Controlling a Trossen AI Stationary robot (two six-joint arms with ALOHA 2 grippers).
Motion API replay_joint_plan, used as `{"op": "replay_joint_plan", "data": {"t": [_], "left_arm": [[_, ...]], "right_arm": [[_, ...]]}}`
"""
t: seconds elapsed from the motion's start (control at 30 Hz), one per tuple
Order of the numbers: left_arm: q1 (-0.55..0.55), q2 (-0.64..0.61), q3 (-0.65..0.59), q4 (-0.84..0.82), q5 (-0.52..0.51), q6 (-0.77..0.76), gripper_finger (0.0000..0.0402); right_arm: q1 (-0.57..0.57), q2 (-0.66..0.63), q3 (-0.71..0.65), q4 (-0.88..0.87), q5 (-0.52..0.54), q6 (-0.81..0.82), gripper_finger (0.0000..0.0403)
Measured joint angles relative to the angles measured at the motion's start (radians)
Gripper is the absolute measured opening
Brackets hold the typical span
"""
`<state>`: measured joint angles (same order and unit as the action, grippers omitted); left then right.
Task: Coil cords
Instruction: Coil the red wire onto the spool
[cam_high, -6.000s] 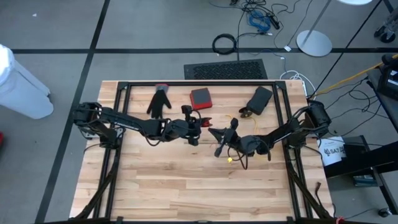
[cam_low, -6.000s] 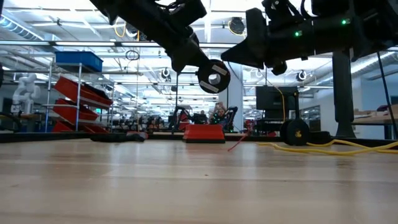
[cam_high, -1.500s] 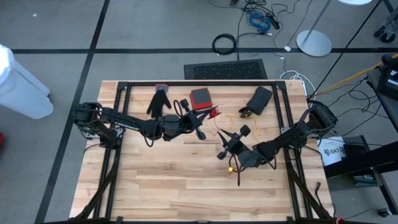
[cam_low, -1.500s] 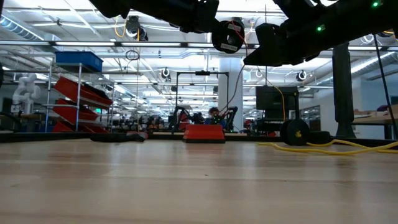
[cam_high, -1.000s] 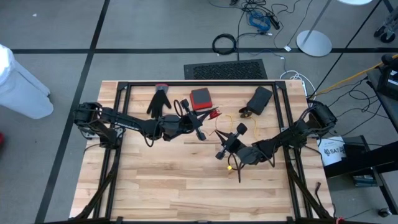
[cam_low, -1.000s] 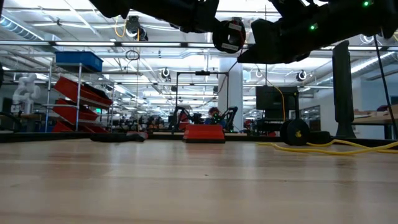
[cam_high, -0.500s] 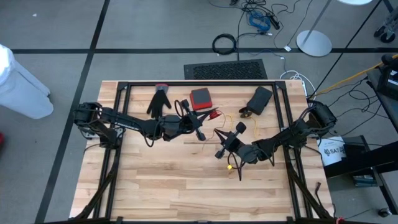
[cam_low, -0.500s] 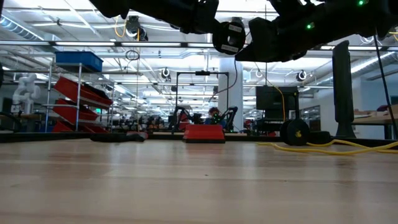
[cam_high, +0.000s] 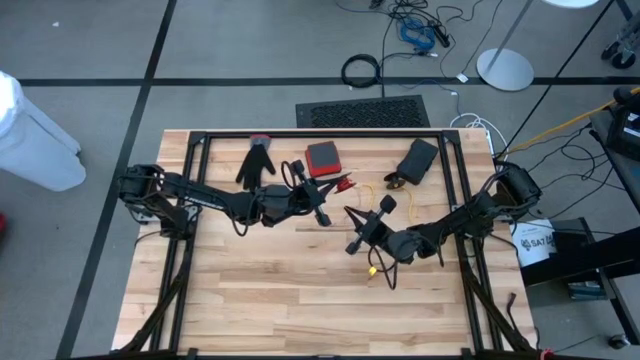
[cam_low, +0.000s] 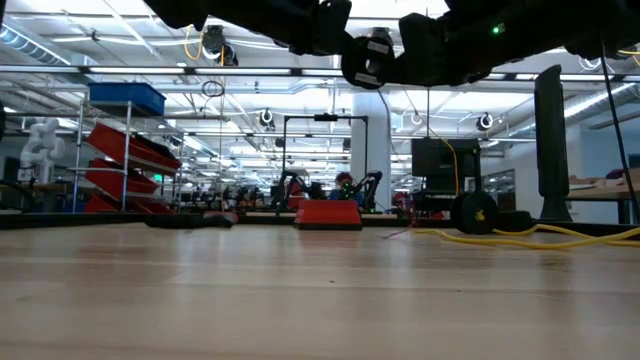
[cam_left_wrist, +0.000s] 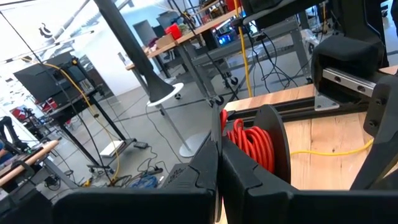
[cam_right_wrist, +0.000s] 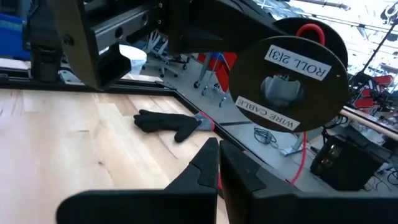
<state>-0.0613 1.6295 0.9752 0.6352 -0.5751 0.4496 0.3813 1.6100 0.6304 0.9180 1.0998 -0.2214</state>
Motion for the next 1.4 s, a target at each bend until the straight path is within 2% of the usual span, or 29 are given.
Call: {"op": "replay_joint_plan", "data": {"t": [0.13, 0.27, 0.4, 0.73, 0.93, 1.03, 1.4], "left_arm": [[0.0, 0.0, 0.0, -0.003, 0.0, 0.0, 0.0008], [0.0, 0.0, 0.0, -0.003, 0.0, 0.0, 0.0008], [-0.001, 0.0, 0.0, -0.003, 0.0, 0.0, 0.0008], [-0.011, 0.0, 0.0, -0.003, 0.0, 0.0, 0.0008], [-0.011, 0.0, 0.0, -0.002, 0.0, 0.0, 0.0008], [-0.011, 0.0, 0.0, -0.002, 0.0, 0.0, 0.0008], [-0.011, 0.0, 0.0, -0.002, 0.0, 0.0, 0.0008]], "right_arm": [[0.008, 0.0, 0.0, -0.025, 0.008, 0.03, 0.0], [0.037, 0.0, 0.0, -0.124, 0.117, 0.081, 0.001], [0.053, 0.0, 0.0, -0.224, 0.168, 0.153, 0.0036], [-0.01, 0.0, 0.0, -0.578, 0.181, 0.487, 0.0107], [-0.042, 0.0, 0.0, -0.604, 0.13, 0.502, 0.0135], [-0.068, 0.0, 0.0, -0.612, 0.097, 0.501, 0.0136], [-0.114, 0.0, 0.0, -0.655, 0.094, 0.495, 0.0106]]}}
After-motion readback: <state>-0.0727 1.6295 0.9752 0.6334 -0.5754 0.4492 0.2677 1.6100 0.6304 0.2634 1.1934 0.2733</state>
